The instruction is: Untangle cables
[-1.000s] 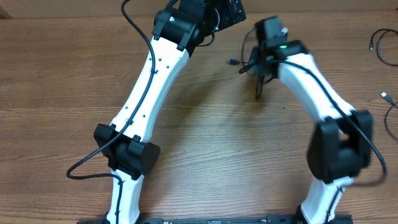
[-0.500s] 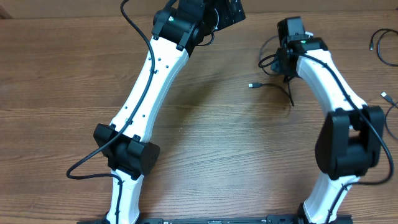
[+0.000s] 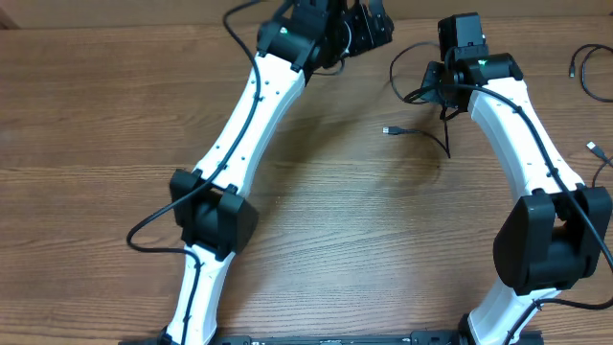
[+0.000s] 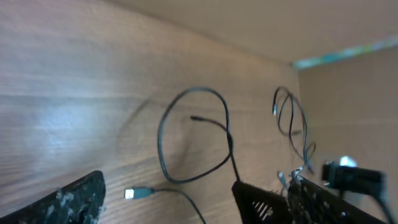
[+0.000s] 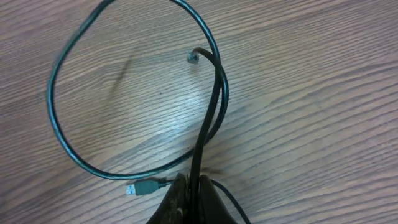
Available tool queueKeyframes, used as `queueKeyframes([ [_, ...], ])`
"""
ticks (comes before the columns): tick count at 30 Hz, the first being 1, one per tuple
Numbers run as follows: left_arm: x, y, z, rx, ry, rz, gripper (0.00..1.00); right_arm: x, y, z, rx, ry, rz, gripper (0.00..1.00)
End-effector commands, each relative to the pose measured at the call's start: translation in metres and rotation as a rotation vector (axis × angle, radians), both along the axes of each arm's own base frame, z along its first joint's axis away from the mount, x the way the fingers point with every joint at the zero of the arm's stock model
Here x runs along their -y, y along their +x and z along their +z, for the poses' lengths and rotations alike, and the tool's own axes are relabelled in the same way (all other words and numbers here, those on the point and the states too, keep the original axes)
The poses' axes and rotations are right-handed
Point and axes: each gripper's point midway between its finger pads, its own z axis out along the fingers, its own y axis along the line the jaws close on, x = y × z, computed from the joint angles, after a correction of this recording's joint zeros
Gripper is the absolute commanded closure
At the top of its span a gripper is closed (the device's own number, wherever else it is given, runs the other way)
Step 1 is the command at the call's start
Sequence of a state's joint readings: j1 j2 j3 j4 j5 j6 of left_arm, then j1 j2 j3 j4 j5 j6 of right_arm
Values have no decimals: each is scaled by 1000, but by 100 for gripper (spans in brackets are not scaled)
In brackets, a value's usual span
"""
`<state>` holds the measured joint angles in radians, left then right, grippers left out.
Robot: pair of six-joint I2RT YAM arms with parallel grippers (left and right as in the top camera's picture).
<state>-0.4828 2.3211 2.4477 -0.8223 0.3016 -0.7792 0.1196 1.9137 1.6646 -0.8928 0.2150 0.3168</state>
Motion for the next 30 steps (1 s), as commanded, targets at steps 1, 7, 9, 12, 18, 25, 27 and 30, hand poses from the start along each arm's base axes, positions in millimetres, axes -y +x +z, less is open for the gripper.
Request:
queueKeyframes([
  [1,13,-5,-9,-26,-33,-69,9,-3,3,38,87,11,17,96],
  [7,11,-1,-10,-8,-12,-46,7,-5,-6,80,178,37,27,96],
  [9,11,-1,-12,-7,-2,-40,6,-10,-10,96,214,66,45,96],
  [12,14,-2,-12,-4,1,-46,6,-10,-14,114,256,76,49,96],
  [18,27,-10,-13,10,24,-53,5,-15,-26,120,245,104,70,96],
  [25,44,-20,-19,38,80,-42,5,-15,-36,123,228,109,74,96],
  [27,47,-20,-27,36,102,-34,6,-15,-42,133,248,110,74,96],
  [30,49,-18,-45,12,118,-35,8,-14,-48,147,282,113,76,96],
])
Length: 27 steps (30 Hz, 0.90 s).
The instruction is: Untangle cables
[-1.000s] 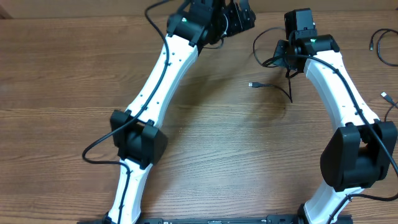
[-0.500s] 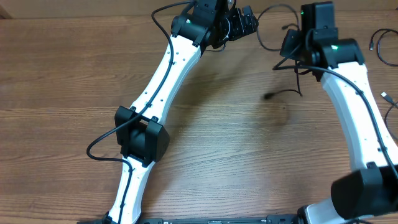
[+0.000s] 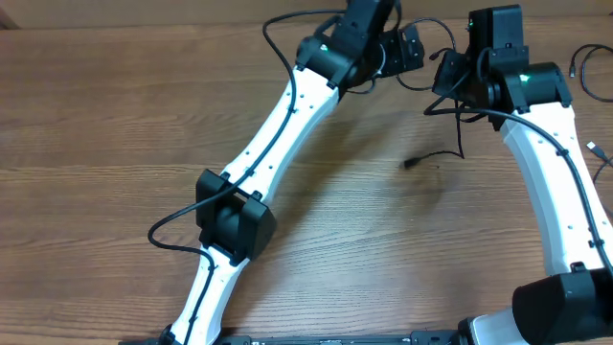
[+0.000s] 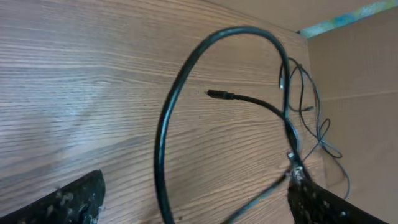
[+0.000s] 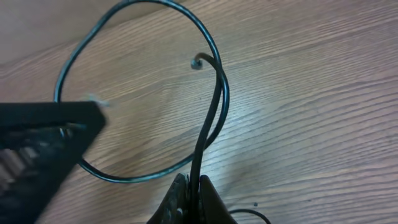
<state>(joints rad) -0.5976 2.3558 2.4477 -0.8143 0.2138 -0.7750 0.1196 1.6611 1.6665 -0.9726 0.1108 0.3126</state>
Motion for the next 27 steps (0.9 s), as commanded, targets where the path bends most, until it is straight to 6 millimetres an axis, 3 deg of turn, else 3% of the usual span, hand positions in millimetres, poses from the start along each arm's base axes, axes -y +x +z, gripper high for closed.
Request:
queueKeyframes([
  [1,-3,10,-27,-2,55,21,9,0,-14,55,137,12,10,96],
  [4,-8,17,-44,-27,72,33,24,1,-24,73,177,17,10,96],
  [5,-9,18,-45,-26,74,29,38,2,-27,77,185,18,10,96],
  [6,-10,18,-45,-16,82,16,70,2,-30,82,196,19,10,96],
  [7,-11,19,-45,-7,91,11,96,2,-32,85,202,20,10,96],
  [9,-18,24,-43,28,119,-12,96,3,-36,89,212,-4,33,96],
  [12,-56,32,-39,11,173,32,96,15,-36,86,198,-15,16,96],
  [13,-94,35,-32,-15,211,62,96,28,-35,82,184,-2,1,96],
  [14,-114,36,-27,-28,227,80,96,32,-35,82,183,12,12,96],
  [15,-149,37,-17,-50,245,118,96,40,-33,82,187,50,19,96],
  [19,-219,36,10,-55,283,208,96,68,-32,85,203,68,-30,96],
  [20,-248,33,22,-56,294,252,96,79,-34,84,200,65,-55,96],
  [22,-278,30,36,-59,284,298,96,90,-37,82,191,74,-77,96],
  [24,-300,26,47,-65,249,323,96,91,-37,81,191,83,-54,96],
  [27,-299,22,54,-65,203,296,96,88,-36,81,192,83,-46,96],
])
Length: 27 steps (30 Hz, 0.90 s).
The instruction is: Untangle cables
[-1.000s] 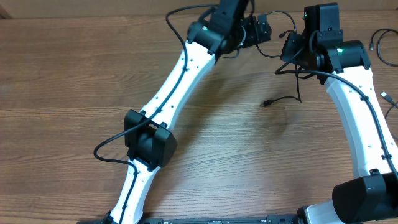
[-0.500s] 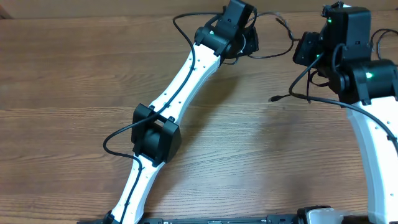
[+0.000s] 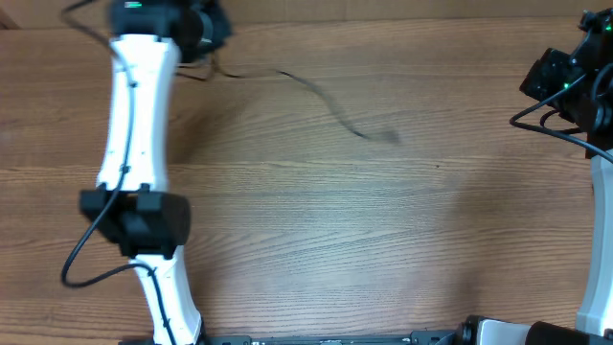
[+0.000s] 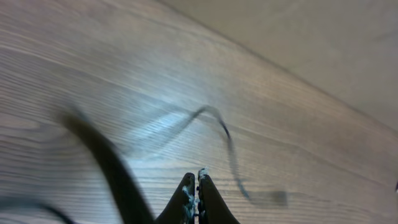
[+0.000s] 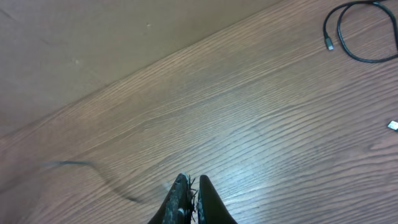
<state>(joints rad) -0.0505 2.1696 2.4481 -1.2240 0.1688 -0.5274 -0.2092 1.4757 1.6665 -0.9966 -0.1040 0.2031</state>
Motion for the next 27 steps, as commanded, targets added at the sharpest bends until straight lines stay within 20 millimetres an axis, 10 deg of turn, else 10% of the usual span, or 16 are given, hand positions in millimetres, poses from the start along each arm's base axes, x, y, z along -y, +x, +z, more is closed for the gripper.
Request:
queueKeyframes([
  [1,32,-9,18,34,-40,-110,96,-13,3,10,28,1,59,96],
  [8,104,-14,31,100,-93,-262,96,-59,2,6,30,121,264,96],
  [9,130,-15,41,130,-164,-316,96,-85,-1,10,49,163,390,84],
  [11,164,-22,63,148,-349,-387,96,-126,-9,17,100,149,630,25],
  [13,193,-33,97,181,-559,-519,96,-153,-17,21,152,73,811,4],
  [19,216,-74,199,136,-1036,-790,96,-211,-33,30,315,-126,1167,6],
  [27,219,-75,210,146,-1060,-795,96,-263,-46,57,545,-204,1389,12],
])
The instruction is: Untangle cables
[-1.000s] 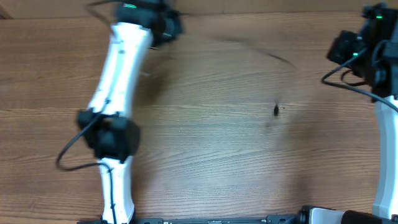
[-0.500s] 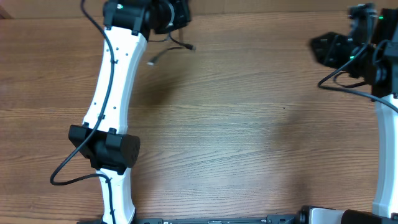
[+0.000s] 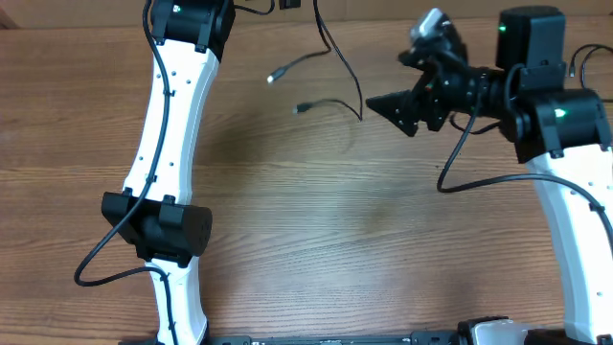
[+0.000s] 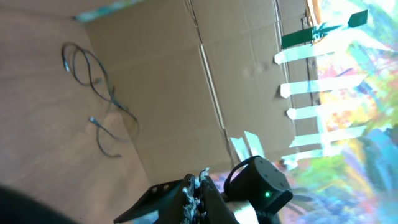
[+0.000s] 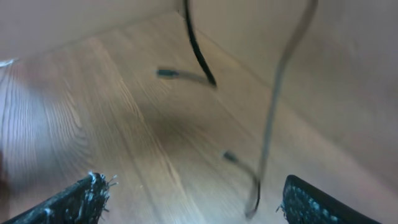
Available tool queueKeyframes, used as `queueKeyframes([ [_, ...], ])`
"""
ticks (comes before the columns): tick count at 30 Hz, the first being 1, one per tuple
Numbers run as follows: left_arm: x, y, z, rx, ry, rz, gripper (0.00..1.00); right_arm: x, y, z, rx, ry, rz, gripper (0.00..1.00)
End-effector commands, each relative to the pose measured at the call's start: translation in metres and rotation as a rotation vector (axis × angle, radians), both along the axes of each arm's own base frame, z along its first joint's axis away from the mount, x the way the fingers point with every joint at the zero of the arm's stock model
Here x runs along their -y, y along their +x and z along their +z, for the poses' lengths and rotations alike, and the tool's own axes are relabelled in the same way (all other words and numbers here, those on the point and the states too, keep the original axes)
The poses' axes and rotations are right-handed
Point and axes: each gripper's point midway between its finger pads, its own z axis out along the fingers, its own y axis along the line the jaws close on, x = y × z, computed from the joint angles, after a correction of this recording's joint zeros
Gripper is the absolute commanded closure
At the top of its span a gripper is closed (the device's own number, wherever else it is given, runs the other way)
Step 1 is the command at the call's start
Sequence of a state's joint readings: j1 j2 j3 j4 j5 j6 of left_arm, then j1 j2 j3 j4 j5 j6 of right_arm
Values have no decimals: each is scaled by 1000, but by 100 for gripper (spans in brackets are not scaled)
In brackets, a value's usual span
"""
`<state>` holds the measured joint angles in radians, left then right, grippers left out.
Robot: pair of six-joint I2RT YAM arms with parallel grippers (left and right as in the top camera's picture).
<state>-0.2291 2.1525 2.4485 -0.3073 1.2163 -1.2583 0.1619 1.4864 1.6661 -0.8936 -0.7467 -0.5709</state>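
Note:
A thin black cable (image 3: 337, 59) hangs down from my left gripper (image 3: 287, 5), which is raised at the table's far edge and shut. Its two plug ends dangle or rest near the wood, one (image 3: 274, 75) lighter, one (image 3: 300, 108) dark. In the left wrist view the fingers (image 4: 198, 182) are pressed together; the cable between them is not visible there. My right gripper (image 3: 402, 69) points left toward the hanging cable, open and holding nothing. The right wrist view shows the blurred cable (image 5: 196, 43) ahead of the open gripper (image 5: 199, 202), with a plug (image 5: 230, 155).
A second bundle of thin cables (image 4: 93, 78) lies on the wood at the far right, near a cardboard wall (image 4: 186, 81). The right arm's wrist (image 4: 261, 186) is close in front of the left gripper.
My left gripper has moved from the far left corner back to the far middle, with the cable now hanging under it. My right gripper has come in from the right edge and has opened.
First both grippers were at the far middle, the right shut on the looped cable, the left open nearby. Then the left stood open around the loop. Then both were shut and far apart, cable trailing from the left. Now they are close, the right open.

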Motion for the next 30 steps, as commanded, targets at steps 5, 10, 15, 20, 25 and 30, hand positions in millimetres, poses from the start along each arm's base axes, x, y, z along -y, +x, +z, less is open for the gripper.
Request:
queueKeyframes([
  [5,2,-14,8,-55,-13,-55,96,-48,-9,30,215,29,171,16],
  [10,3,-16,8,-61,-13,-66,96,-68,-2,25,236,41,211,19],
  [15,4,-16,8,-58,-13,-68,96,-77,10,13,214,45,218,22],
  [20,8,-19,8,-57,-12,-79,96,-94,17,11,236,70,240,22],
  [25,12,-21,8,-31,-10,-85,96,-96,20,7,219,74,234,28],
  [30,12,-21,8,43,-5,-80,96,-92,24,4,195,67,202,96],
])
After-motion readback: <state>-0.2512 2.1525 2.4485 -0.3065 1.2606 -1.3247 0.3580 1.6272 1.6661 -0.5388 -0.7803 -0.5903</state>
